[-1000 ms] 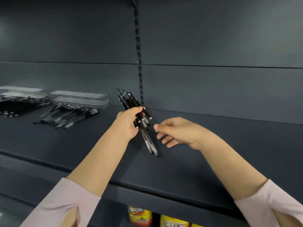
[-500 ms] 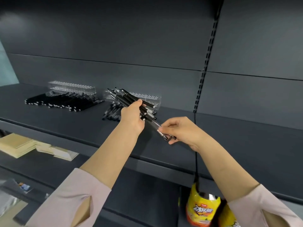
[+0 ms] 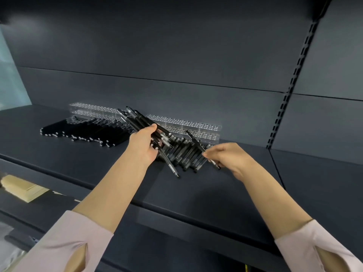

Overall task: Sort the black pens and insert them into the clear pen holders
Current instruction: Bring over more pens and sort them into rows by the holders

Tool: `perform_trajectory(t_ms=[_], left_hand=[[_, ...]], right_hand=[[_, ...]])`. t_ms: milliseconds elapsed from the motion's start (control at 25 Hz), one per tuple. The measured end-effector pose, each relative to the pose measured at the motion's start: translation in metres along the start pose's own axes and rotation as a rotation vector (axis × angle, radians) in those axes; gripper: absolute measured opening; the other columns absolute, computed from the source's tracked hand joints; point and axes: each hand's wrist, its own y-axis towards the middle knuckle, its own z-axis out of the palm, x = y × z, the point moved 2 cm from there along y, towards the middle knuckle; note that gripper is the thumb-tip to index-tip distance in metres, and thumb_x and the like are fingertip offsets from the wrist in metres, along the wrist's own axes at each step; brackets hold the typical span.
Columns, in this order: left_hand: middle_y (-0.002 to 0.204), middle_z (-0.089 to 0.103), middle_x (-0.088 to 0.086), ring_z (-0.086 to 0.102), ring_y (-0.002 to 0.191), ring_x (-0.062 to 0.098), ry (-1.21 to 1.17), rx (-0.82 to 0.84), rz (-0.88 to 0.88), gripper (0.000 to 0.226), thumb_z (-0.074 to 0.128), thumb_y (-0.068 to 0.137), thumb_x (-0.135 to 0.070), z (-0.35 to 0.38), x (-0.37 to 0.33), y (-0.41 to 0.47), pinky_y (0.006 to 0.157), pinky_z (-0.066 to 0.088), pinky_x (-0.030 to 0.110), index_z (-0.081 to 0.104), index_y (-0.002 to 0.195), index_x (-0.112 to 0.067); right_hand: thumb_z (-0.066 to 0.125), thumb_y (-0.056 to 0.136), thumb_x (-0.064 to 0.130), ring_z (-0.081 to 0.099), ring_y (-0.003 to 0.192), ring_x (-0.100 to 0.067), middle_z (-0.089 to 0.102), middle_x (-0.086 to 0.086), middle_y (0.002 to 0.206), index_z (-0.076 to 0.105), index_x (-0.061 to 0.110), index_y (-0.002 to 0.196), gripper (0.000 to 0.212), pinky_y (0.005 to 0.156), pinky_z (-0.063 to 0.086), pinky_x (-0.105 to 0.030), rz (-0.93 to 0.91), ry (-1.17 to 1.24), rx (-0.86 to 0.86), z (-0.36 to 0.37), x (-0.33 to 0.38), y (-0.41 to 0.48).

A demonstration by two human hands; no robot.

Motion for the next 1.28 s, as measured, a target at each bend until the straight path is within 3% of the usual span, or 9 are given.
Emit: perform_trajectory(t_ms=[80,240,560,720,840,920,1040,1160,1280], left_hand=[[0.082,0.061,0.006,0.057,0.071,0.016,0.031,0.08,-0.048,0.004,0.061,0.093,-0.006,-0.003,-0.003,0.017,0.068,0.047,0.029,0.064,0.091,-0.005],[0.085,0.066,0.008,0.06,0.073,0.017,0.141,0.211,-0.116,0.022,0.063,0.092,-0.007,0.001,-0.008,0.05,0.07,0.048,0.03,0.065,0.113,0.001],[0.096,0.066,0.009,0.063,0.081,0.019,0.189,0.382,-0.278,0.013,0.064,0.091,-0.005,-0.004,-0.021,0.102,0.073,0.053,0.03,0.063,0.104,-0.003],[0.097,0.067,0.008,0.064,0.077,0.017,0.179,0.424,-0.319,0.027,0.06,0.094,-0.005,-0.006,-0.018,0.111,0.063,0.05,0.027,0.06,0.12,-0.001],[0.097,0.071,0.011,0.068,0.077,0.016,0.167,0.445,-0.308,0.029,0.054,0.097,-0.005,-0.002,-0.018,0.111,0.059,0.05,0.027,0.054,0.126,-0.002],[0.1,0.072,0.011,0.07,0.08,0.016,0.148,0.479,-0.315,0.029,0.053,0.098,-0.006,0.003,-0.019,0.109,0.06,0.05,0.027,0.053,0.126,-0.002],[0.098,0.072,0.011,0.071,0.08,0.016,0.094,0.504,-0.315,0.026,0.053,0.097,-0.005,0.009,-0.019,0.107,0.069,0.054,0.029,0.055,0.123,0.0],[0.099,0.073,0.012,0.072,0.079,0.016,0.089,0.526,-0.316,0.028,0.055,0.096,-0.004,0.009,-0.015,0.102,0.079,0.055,0.034,0.057,0.123,0.002],[0.09,0.072,0.008,0.072,0.073,0.014,0.065,0.502,-0.341,0.024,0.055,0.096,-0.003,0.006,-0.014,0.104,0.063,0.056,0.027,0.058,0.119,0.0]], right_hand=[[0.073,0.084,0.016,0.057,0.071,-0.011,0.065,0.0,0.081,0.07,0.013,0.09,0.007,0.069,0.046,-0.026,0.034,-0.008,-0.025,0.014,0.004,0.011],[0.07,0.086,0.011,0.058,0.063,-0.013,0.061,-0.005,0.075,0.059,0.008,0.106,0.023,0.056,0.049,-0.022,0.062,-0.025,-0.145,0.034,0.01,0.024],[0.067,0.085,0.01,0.059,0.049,-0.015,0.065,-0.008,0.064,0.06,0.009,0.107,0.023,0.057,0.052,-0.023,0.109,-0.262,-0.32,0.065,0.022,0.026],[0.069,0.086,0.018,0.058,0.063,-0.009,0.064,0.003,0.079,0.066,0.014,0.111,0.025,0.058,0.043,-0.018,0.08,-0.43,-0.379,0.075,0.026,0.015],[0.069,0.087,0.019,0.061,0.075,-0.011,0.065,0.004,0.085,0.068,0.014,0.112,0.025,0.053,0.042,-0.012,0.079,-0.414,-0.422,0.077,0.028,0.005],[0.069,0.087,0.023,0.062,0.08,-0.011,0.067,0.003,0.09,0.07,0.017,0.108,0.022,0.058,0.044,-0.01,0.042,-0.424,-0.464,0.078,0.032,-0.001],[0.068,0.086,0.035,0.065,0.085,-0.007,0.072,0.006,0.089,0.074,0.028,0.094,0.012,0.077,0.051,-0.019,-0.043,-0.322,-0.381,0.09,0.046,-0.007],[0.066,0.088,0.036,0.066,0.079,-0.005,0.073,0.012,0.079,0.073,0.028,0.091,0.011,0.082,0.051,-0.024,-0.072,-0.324,-0.202,0.106,0.061,-0.01],[0.07,0.086,0.031,0.064,0.068,-0.008,0.072,0.006,0.073,0.074,0.024,0.087,0.008,0.072,0.051,-0.019,-0.08,-0.234,-0.163,0.112,0.066,-0.007]])
